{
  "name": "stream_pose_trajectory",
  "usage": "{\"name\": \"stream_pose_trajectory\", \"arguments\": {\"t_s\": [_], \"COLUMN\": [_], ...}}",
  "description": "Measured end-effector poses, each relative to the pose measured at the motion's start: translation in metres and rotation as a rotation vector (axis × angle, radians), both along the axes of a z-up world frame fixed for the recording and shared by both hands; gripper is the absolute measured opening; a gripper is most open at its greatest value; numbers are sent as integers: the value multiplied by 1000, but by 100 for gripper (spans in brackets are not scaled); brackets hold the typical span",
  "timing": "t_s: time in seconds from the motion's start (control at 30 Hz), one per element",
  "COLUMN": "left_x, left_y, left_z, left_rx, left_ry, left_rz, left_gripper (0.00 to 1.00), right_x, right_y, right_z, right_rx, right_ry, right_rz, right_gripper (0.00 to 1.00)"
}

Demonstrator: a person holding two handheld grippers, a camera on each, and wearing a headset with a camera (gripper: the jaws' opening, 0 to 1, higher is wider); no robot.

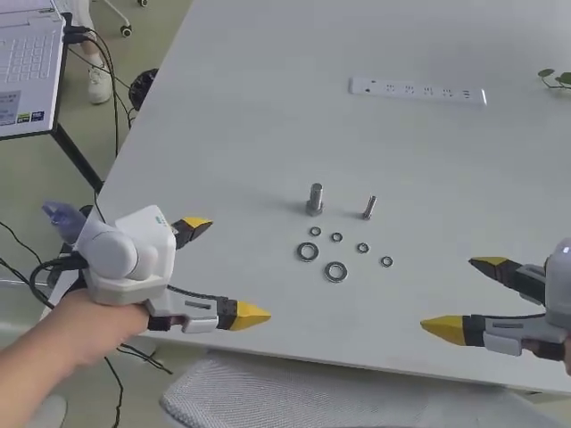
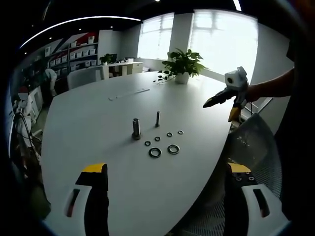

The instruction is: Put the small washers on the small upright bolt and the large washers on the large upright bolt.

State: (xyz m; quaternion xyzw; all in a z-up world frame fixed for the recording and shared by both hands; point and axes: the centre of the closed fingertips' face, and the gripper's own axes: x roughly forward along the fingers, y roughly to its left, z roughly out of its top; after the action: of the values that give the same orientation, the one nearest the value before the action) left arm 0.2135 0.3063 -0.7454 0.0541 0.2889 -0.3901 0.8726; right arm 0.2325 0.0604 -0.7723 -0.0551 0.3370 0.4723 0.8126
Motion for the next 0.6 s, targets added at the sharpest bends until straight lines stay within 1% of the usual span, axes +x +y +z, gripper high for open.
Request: {"name": "stream_pose_trajectory", "arguments": {"t_s": [0.23,0.37,0.4,0.47,0.6], "left_x": [1,1,1,2,2], "left_y": [0,2,2,2,1], "left_z": [0,-2,-2,-1,0], "left_rx": [-1,3,5,4,7], "left_ry": [6,8,9,10,7], "left_rz": [-2,-4,-4,-5,-11], "left_gripper": [99,99,99,99,99], "right_x": [2,4,5,7,11], "right_y": [-2,-2,-2,0,7], "right_z": [1,-1,-1,0,3], "right_rx": [-7,-34,-33,-29,-31], "right_ry": [3,2,3,15,10], "right_rz": [11,23,18,9,15], "right_gripper": [92,92,93,93,93]}}
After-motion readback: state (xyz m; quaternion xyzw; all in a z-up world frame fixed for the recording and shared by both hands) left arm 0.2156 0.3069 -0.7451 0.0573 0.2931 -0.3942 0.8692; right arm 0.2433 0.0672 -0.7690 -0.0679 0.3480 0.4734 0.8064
